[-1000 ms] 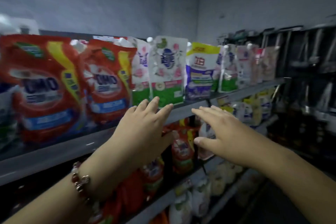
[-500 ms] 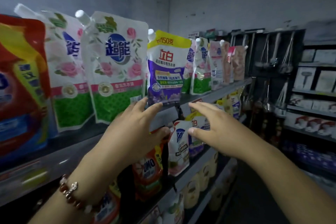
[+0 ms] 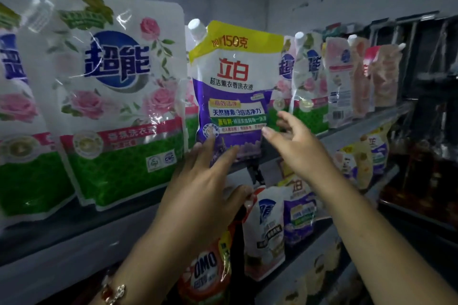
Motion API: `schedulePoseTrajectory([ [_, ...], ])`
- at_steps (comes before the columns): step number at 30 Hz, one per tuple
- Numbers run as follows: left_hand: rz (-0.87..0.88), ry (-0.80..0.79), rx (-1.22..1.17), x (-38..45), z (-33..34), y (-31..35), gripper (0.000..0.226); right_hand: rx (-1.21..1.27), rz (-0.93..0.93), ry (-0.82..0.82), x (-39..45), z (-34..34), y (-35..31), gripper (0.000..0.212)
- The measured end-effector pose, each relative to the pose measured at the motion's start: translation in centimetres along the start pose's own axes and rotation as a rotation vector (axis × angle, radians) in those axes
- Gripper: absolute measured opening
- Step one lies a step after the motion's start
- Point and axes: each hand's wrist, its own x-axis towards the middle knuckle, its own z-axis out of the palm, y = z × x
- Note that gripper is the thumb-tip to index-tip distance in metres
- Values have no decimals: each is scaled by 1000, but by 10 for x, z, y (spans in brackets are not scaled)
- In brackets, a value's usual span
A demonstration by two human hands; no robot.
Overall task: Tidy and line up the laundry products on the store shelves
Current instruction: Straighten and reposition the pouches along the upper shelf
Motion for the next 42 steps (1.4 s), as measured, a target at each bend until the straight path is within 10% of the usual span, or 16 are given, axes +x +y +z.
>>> schedulePoseTrajectory([
  [4, -132, 51, 20, 9, 7, 14, 84, 117, 103, -66, 44, -7, 18, 87],
  [9, -249, 118, 50, 16, 16, 32, 86, 119, -99, -269, 72, -9, 24, 23],
  [16, -333, 171, 42, 19, 22, 50, 82, 469, -355, -76, 72, 3, 16, 28],
  [22, -420, 378, -628, 26, 20, 81, 104, 736, -475, 35, 51, -44, -10, 30],
  [32, -380, 236, -1604, 3, 78, 136, 90, 815, -248, -125, -49, -103, 50, 30],
  [42, -444, 155, -1440, -68, 116, 172, 63, 765, 369, -177, -122, -114, 171, 45],
])
